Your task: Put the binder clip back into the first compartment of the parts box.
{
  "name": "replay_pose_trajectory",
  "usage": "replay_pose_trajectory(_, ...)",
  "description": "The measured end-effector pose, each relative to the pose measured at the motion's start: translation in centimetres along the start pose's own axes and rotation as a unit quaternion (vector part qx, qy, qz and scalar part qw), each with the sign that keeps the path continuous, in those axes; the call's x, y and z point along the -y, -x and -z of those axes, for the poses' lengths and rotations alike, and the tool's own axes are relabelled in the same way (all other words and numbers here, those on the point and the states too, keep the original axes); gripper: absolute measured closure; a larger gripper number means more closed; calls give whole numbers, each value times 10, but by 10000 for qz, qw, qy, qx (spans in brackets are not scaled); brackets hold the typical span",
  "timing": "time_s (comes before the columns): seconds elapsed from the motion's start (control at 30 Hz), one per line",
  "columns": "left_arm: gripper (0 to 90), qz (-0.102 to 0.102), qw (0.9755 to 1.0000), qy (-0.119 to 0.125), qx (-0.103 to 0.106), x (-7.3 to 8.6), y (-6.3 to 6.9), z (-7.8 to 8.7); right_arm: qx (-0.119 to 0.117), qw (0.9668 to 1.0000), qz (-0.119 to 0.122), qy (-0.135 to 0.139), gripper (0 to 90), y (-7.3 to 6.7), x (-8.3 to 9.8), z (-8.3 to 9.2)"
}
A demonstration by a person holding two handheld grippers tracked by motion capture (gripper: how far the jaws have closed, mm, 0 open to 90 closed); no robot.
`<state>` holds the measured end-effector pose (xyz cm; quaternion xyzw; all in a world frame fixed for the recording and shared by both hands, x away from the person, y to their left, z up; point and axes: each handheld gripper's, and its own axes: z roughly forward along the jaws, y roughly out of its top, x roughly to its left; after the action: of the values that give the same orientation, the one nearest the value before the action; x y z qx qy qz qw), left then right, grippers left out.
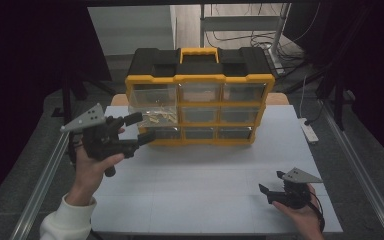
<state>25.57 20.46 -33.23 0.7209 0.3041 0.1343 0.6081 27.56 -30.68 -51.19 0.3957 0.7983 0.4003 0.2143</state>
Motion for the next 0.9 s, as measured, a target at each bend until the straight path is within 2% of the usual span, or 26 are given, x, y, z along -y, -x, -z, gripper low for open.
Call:
replay_pose_trajectory(0.2, 239, 75, 9995, -254, -179, 38, 3, 4, 52, 10000, 15, -14, 174, 0, -1, -1)
replay_pose_trajectory(0.33, 226, 64, 9977, -593, -326, 67, -1, -1, -8, 10000, 32, 9, 173, 0, -1, -2)
replay_pose_trajectory(0.43, 221, 304, 9950, -858, -412, 98, -10, -6, -36, 10000, 31, 21, 173, 0, -2, -3)
replay_pose_trajectory(0.47, 220, 304, 9950, -858, -412, 98, -10, -6, -38, 10000, 19, 20, 173, 0, -2, -3)
replay_pose_trajectory(0.5, 220, 456, 9930, -978, -479, 116, -16, -9, -45, 10000, 18, 19, 173, 0, -2, -3)
replay_pose_trajectory(0.53, 220, 456, 9930, -978, -479, 116, -16, -9, -45, 10000, 18, 19, 173, 0, -2, -3)
replay_pose_trajectory(0.63, 219, 559, 9896, -1180, -608, 134, -22, -16, -65, 10000, 21, 28, 173, 0, -3, -4)
replay_pose_trajectory(0.73, 217, 648, 9872, -1308, -635, 145, -26, -21, -81, 10000, 17, 37, 173, 1, -3, -5)
replay_pose_trajectory(0.9, 217, 721, 9864, -1309, -688, 153, -29, -21, -168, 9997, -120, 111, 173, 2, -3, -4)
